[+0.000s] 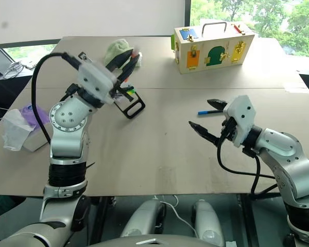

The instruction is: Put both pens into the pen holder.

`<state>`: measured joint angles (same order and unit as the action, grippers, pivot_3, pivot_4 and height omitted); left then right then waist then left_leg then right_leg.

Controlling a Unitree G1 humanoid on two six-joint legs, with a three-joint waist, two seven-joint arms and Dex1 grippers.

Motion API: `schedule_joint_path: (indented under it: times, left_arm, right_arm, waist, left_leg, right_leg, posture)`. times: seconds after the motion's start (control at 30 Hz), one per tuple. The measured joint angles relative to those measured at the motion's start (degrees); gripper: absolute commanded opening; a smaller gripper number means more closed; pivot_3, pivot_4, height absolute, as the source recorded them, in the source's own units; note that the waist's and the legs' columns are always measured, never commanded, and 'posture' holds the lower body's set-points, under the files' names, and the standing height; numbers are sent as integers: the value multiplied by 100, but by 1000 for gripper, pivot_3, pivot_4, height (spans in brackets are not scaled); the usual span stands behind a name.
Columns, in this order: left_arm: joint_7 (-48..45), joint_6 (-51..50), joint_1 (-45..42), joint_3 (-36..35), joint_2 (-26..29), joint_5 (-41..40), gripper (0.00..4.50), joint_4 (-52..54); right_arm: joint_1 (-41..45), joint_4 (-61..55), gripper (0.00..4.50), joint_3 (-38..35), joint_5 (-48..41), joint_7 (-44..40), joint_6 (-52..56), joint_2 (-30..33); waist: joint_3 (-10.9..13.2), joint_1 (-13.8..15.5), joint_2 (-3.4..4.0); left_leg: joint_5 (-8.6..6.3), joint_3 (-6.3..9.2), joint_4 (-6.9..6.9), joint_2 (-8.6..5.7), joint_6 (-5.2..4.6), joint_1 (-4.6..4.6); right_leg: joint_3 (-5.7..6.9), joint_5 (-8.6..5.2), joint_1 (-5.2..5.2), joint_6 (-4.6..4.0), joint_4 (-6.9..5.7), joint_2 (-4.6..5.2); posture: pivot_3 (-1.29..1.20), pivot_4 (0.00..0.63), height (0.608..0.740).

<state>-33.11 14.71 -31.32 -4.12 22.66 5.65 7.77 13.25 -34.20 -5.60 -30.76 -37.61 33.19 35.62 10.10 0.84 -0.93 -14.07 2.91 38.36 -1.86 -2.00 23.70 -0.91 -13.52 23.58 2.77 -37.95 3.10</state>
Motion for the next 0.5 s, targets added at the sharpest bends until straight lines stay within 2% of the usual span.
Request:
schedule_joint_path:
  times: [0.17, 0.3, 0.5]
  left_arm:
    - [110, 1119, -6, 19, 364, -16, 106, -918]
    - [90, 1379, -31, 34, 403, -249, 106, -1518]
    - [83, 1599, -37, 87, 402, -363, 106, -1828]
  right_arm:
    - [5, -46, 4500, -88, -305, -64, 13, -1]
    - [-105, -271, 4500, -222, -503, -98, 23, 146]
    - [-352, -474, 4500, -222, -578, -166, 23, 276]
  waist:
    - [0, -2, 0]
    - [0, -3, 0]
    - [0, -7, 0]
  left_leg:
    - [-3, 0, 0, -1, -7, -1]
    - [-4, 0, 1, -2, -8, 1]
    - [-4, 0, 1, -1, -9, 0]
  right_leg:
    - [12, 0, 0, 1, -1, -6]
    - [26, 2, -1, 5, -1, -22]
    - [25, 3, -1, 6, -3, -29]
  posture:
    - [0, 150, 740]
    - [0, 150, 740]
    - [0, 150, 740]
